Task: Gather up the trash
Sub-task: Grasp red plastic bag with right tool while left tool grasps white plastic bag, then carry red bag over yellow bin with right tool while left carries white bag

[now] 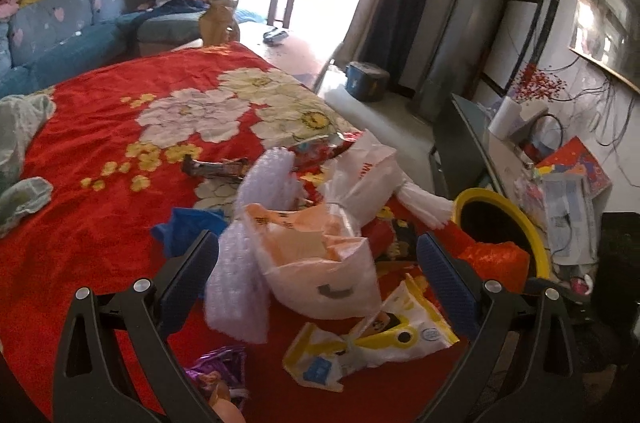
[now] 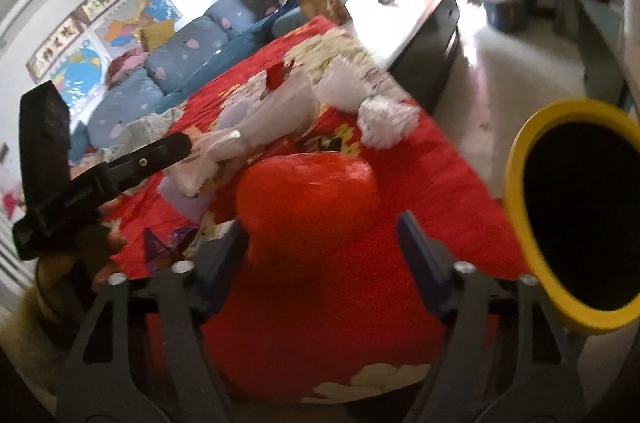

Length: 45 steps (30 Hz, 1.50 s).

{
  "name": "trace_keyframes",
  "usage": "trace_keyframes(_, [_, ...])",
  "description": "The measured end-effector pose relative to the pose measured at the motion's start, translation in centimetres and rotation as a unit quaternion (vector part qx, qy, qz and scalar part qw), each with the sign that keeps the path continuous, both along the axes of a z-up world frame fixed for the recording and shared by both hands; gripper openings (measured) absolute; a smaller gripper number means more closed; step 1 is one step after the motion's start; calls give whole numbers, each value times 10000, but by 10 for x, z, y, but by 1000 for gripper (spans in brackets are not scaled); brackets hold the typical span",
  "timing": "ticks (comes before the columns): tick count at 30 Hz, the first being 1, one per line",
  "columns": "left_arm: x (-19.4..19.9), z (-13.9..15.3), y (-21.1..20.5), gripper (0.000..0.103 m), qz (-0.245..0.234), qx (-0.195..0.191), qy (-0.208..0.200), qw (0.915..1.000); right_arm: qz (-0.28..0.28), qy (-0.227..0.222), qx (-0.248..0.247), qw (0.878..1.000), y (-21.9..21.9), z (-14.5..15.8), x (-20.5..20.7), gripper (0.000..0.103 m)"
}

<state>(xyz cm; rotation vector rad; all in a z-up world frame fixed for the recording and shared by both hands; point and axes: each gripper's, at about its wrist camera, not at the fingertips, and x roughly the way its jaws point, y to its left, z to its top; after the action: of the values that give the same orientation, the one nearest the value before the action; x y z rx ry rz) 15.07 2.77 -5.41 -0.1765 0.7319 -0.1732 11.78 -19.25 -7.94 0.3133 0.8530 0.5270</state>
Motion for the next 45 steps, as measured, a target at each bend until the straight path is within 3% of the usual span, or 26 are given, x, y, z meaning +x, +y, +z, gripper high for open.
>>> trace_keyframes(4, [3,-2,-2,93,-36,-67,25,10000,134,68,146,9998,2,-2,-2,43])
trace_keyframes(5, [3,-2,-3,82,-50,-68,35,10000,143,32,131,9998,2,-1,-2,41])
trace_keyframes(7, [5,-4,-2,71,-20,-13,64,10000,162,-66,108,9998,3,2,-3,38])
trace_keyframes(10, [5,-8,-2,56,-16,13,101,9999,134,-231,73,9996,3,9,-6,37])
trace_keyframes(16, [2,-5,-1,38,-12,100,34,9999,65,-551,-29,9985,2,22,-11,36])
trace_keyframes(20, [-3,1,3,33,29,37,-24,10000,28,-738,-22,9973,-3,32,-16,36])
trace_keyframes(31, [-23,37,20,31,253,-212,-450,9984,-206,-1113,12,9936,-19,52,-18,33])
trace_keyframes(45, [-39,58,-9,30,-112,-285,-693,9971,-943,-1403,24,9856,-58,65,-20,32])
